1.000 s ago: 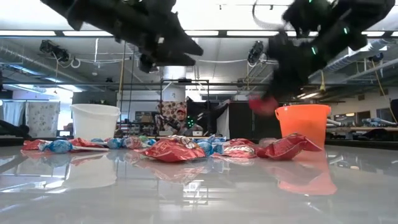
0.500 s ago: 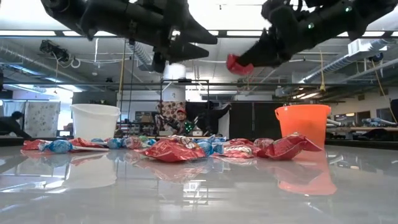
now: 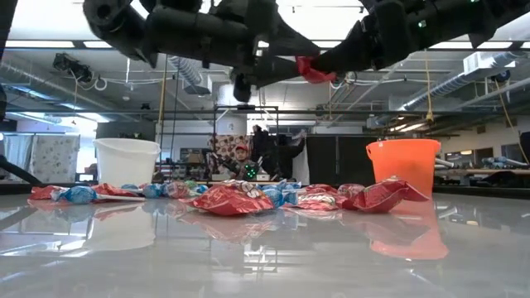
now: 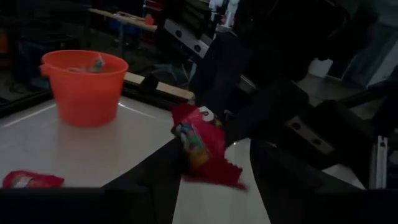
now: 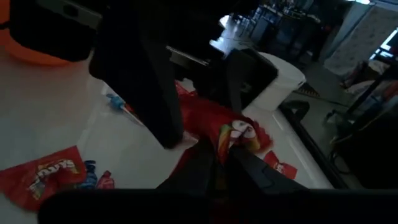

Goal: Sort candy by brand, put in halloween buckets
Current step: Put the red candy pack into the white bucket

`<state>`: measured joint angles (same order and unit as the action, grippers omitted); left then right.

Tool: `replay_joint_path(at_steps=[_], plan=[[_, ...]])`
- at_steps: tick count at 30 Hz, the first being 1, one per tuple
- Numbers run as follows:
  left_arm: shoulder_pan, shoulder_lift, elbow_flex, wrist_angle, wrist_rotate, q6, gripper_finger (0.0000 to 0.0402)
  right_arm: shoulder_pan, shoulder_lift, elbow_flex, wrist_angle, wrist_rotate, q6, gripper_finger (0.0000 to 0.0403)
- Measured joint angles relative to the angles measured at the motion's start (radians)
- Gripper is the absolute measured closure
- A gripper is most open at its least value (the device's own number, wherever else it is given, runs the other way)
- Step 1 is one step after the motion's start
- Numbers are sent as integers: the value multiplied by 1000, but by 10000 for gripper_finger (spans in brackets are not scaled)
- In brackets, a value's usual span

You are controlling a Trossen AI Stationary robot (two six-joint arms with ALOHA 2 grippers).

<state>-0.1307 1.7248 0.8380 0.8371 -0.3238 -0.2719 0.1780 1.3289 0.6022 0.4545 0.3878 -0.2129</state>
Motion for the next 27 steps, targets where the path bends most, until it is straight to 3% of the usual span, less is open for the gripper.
replay_joint_path(at_steps=[5, 13, 16, 20, 24, 27], plan=[[1, 4, 19, -43, -5, 8, 243, 6, 0, 0, -4, -7, 5, 343], [0, -106, 20, -251, -26, 55, 375, 30, 0, 2, -12, 53, -2, 288], [-2, -172, 20, -358, -78, 71, 375, 31, -1, 1, -26, 62, -1, 265], [7, -295, 20, -601, -226, 90, 376, 31, -1, 1, -38, 64, 32, 234], [52, -470, 20, -891, -301, 33, 376, -9, 9, 1, -86, 69, 213, 213], [146, -614, 20, -1122, -336, -37, 376, -52, 42, 0, -112, 48, 313, 205]])
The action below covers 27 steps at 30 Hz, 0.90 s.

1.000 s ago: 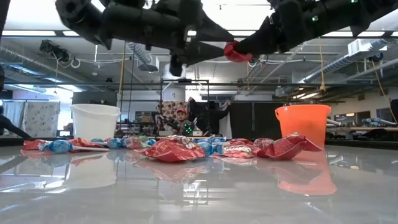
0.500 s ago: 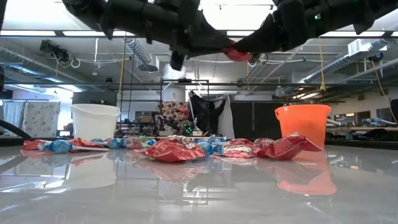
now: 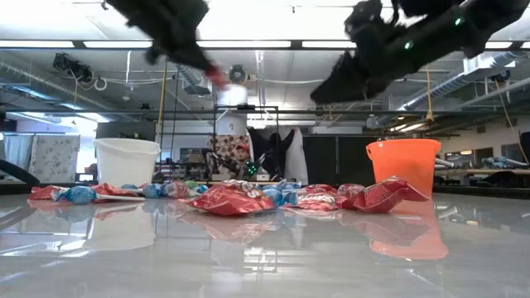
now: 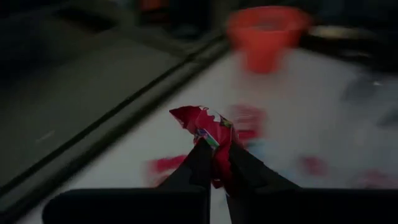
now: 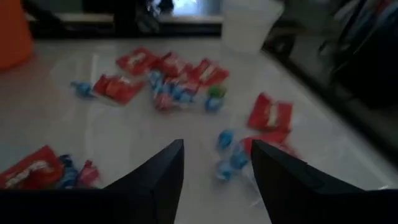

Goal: Sort candy by brand, put in halloween buckets
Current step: Put the red candy pack into the white bucket

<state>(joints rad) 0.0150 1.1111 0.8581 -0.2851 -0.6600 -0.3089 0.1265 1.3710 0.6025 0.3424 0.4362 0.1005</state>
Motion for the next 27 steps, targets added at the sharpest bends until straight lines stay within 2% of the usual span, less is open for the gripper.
replay_joint_path(at_steps=[3, 6, 11, 17, 22, 27], plan=[[171, -130, 0, -219, -18, -109, 376, -25, 46, 0, 13, -61, 33, 202], [352, -212, 0, -368, 75, -191, 376, -36, 90, 0, 54, -113, 51, 202], [565, -223, -1, -439, 196, -194, 375, -47, 135, 0, 130, -163, 55, 202], [741, -161, -1, -466, 261, -142, 370, -65, 141, 0, 121, -170, 55, 201], [865, -86, -1, -469, 280, -116, 333, -70, 141, 0, 128, -176, 55, 201], [889, -22, 24, -468, 284, -90, 291, -64, 141, 0, 136, -179, 55, 201]])
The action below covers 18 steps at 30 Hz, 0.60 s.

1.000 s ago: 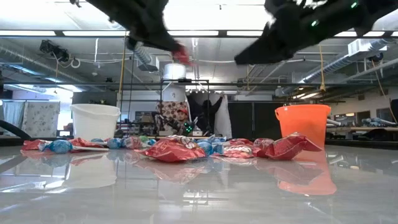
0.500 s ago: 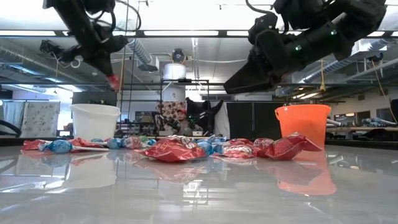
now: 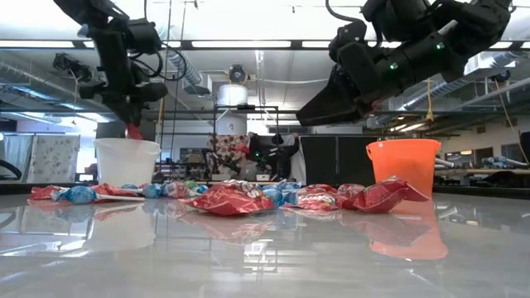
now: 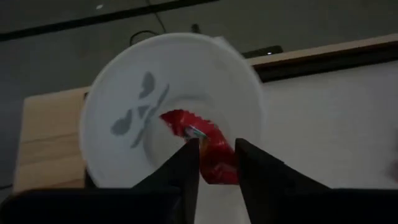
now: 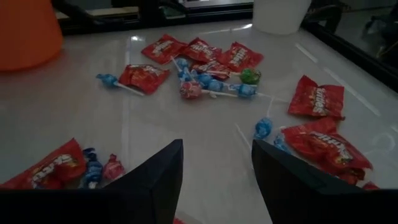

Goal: Sort candy by brand, put in halloween buckets
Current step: Put the red candy pack into the white bucket

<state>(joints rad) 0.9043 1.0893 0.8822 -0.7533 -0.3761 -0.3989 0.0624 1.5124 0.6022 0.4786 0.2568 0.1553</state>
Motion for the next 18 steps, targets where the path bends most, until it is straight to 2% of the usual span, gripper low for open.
replay_joint_path(at_steps=[6, 9, 12, 16, 18], plan=[[1, 23, 24, 2, -35, 8, 279, 16, 0, 0, 7, -34, -1, 201], [-1, 24, 33, 0, -27, 73, 277, 17, 0, 0, 19, -25, -27, 201], [-2, 23, 51, 3, 61, 140, 266, 10, 0, 0, 15, 20, -47, 201], [-54, 17, 72, 47, 256, 205, 258, -59, 0, 0, -20, 168, -76, 201], [-118, 12, 63, 121, 309, 217, 257, -121, 0, 0, -32, 141, -57, 201]])
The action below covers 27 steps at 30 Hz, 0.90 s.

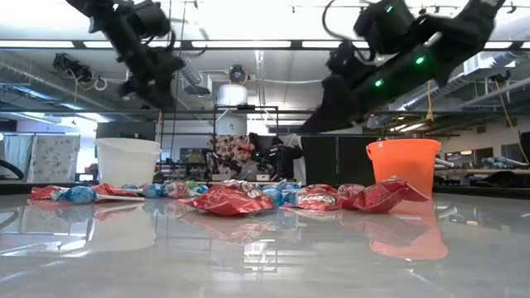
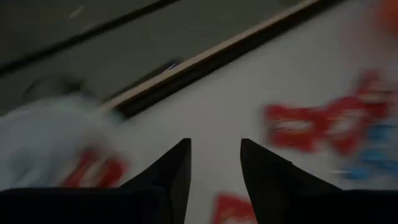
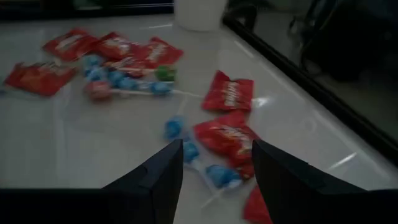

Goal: Sort candy by brand, put in halloween buckets
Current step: Put the red candy pack into the white bucket

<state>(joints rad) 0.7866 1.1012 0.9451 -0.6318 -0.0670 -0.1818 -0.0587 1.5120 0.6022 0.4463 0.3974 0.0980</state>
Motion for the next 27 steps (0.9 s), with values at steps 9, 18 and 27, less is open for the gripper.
replay_joint_path(at_steps=[9, 18, 27], plan=[[-330, 1, -150, 486, 127, 2, 257, -242, 7, 0, -59, -213, 35, 181], [-523, 4, -236, 681, -77, -28, 257, -343, 131, 0, -76, -312, 11, 153], [-540, 8, -310, 720, -127, -32, 257, -384, 251, 2, -27, -314, 14, 182]])
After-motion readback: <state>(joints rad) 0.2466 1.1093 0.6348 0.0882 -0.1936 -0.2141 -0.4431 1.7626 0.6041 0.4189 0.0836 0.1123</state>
